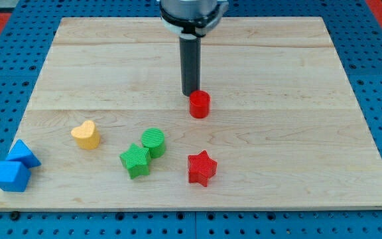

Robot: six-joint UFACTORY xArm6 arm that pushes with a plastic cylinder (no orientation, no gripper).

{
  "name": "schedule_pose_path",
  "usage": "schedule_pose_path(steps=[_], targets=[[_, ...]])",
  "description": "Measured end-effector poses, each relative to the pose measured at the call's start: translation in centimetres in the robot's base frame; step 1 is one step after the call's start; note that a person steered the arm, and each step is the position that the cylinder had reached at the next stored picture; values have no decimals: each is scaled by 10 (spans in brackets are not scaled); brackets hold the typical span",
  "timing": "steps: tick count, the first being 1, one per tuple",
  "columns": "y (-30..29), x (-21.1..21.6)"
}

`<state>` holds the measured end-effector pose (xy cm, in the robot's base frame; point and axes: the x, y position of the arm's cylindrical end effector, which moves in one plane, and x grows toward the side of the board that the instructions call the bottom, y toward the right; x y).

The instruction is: Move the red circle to the left of the red star

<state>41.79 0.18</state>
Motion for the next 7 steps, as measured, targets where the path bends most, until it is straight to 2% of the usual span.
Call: schedule_pose_path(steps=[1,3,4,5,7], targets=[[14,13],[76,13],[72,30],[33,31],[22,39]])
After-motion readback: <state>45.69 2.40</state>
